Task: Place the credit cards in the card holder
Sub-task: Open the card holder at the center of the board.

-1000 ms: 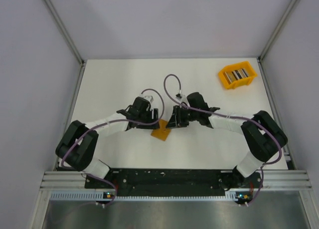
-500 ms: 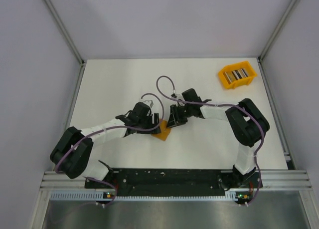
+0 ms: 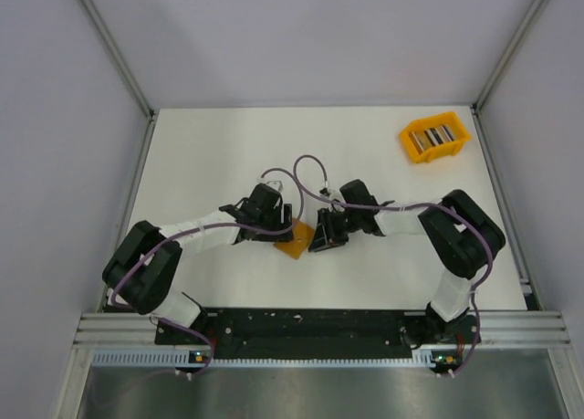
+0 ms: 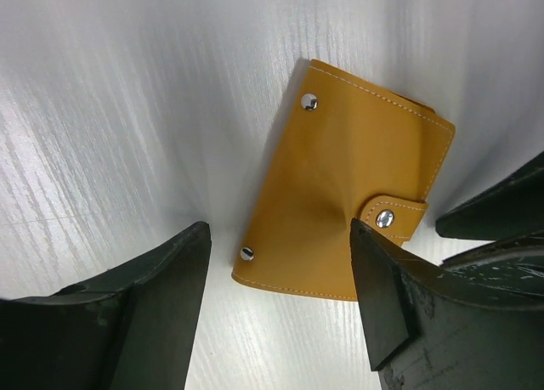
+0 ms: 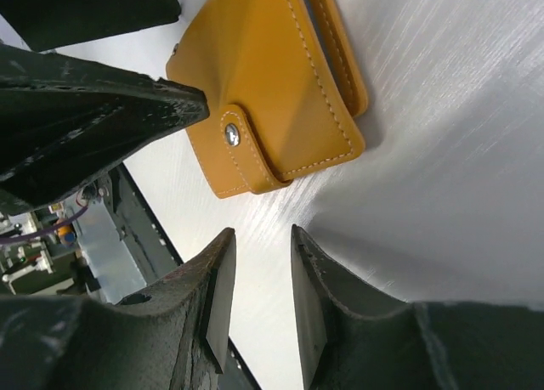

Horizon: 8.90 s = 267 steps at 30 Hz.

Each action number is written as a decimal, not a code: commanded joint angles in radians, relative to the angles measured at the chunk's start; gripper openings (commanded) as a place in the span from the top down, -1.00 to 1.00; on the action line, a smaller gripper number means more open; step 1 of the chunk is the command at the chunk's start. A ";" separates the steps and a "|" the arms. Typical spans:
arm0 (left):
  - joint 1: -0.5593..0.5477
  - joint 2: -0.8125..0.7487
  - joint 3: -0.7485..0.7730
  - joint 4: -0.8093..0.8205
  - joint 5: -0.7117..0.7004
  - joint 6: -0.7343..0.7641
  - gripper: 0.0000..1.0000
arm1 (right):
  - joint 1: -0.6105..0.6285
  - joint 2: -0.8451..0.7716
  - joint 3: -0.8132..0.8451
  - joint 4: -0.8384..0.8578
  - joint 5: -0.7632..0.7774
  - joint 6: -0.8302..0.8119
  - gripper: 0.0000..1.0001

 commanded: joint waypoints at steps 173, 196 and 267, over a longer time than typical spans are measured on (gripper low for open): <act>0.003 0.040 -0.082 0.055 0.031 -0.228 1.00 | 0.127 -0.067 -0.157 0.675 -0.028 0.045 1.00; 0.006 0.006 -0.061 -0.025 -0.083 -0.239 0.99 | 0.153 -0.240 -0.218 0.260 -0.158 -0.311 0.37; 0.005 -0.111 0.004 0.009 0.143 -0.107 0.13 | 0.114 -0.245 -0.204 0.114 -0.071 -0.221 0.26</act>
